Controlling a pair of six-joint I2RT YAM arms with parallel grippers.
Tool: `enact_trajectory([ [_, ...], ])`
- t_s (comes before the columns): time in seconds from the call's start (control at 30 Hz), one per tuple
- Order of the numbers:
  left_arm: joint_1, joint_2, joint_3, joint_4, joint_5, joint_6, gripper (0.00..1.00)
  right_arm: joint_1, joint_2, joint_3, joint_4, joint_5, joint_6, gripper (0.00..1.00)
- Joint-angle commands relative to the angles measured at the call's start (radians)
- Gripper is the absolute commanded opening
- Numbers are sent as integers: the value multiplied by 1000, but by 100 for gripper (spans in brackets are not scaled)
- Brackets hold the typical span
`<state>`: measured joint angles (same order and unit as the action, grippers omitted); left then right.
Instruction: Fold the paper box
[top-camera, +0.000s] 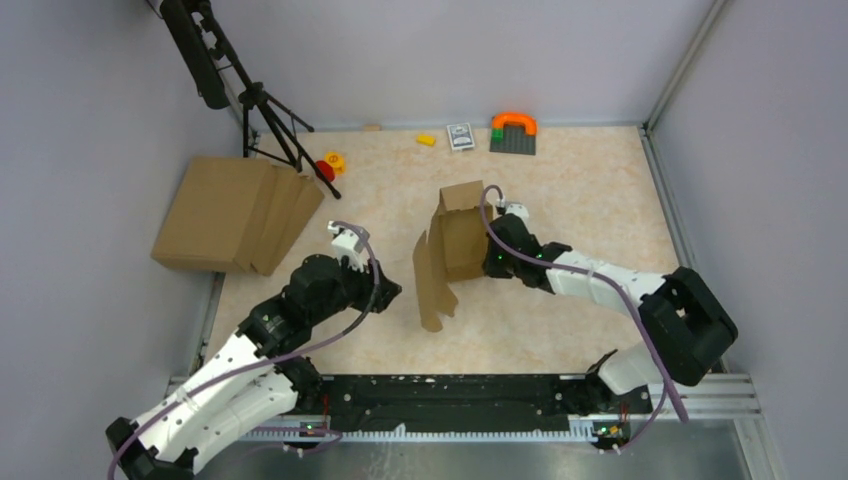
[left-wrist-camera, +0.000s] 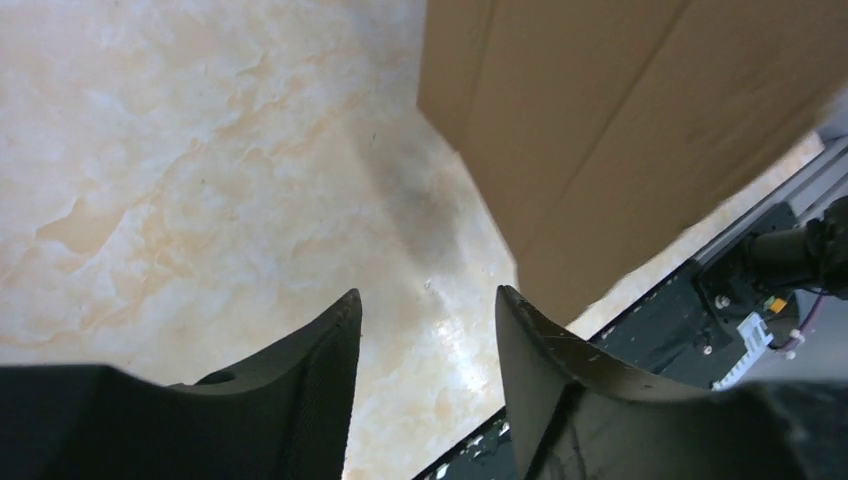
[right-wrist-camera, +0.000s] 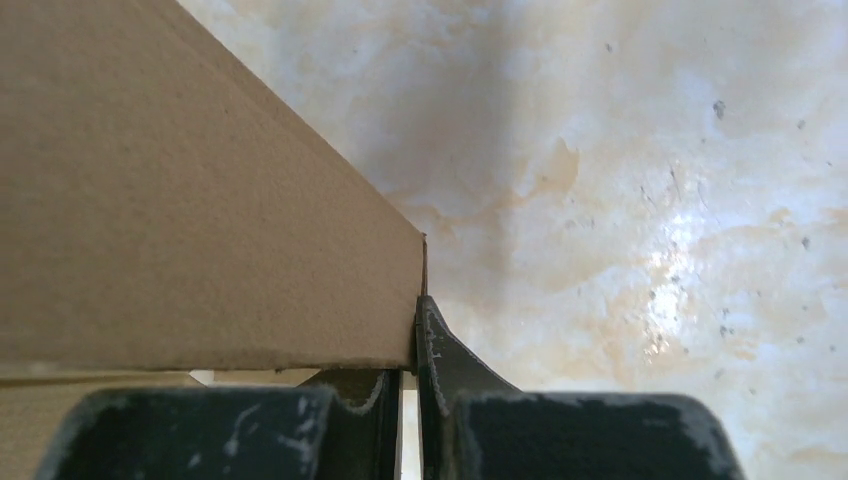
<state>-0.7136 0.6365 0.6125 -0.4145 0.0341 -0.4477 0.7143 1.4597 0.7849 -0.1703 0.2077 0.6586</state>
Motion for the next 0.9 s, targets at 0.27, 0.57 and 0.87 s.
enact_trajectory([
  [0.27, 89, 13, -182, 122, 99, -234, 0, -89, 44, 216, -437, -231, -60, 0],
  [0.57, 98, 157, -343, 637, 406, -355, 0, -145, 98, 244, -477, -516, -50, 0],
  [0.87, 97, 255, -372, 830, 426, -392, 0, -147, 148, 204, -390, -658, -8, 0],
])
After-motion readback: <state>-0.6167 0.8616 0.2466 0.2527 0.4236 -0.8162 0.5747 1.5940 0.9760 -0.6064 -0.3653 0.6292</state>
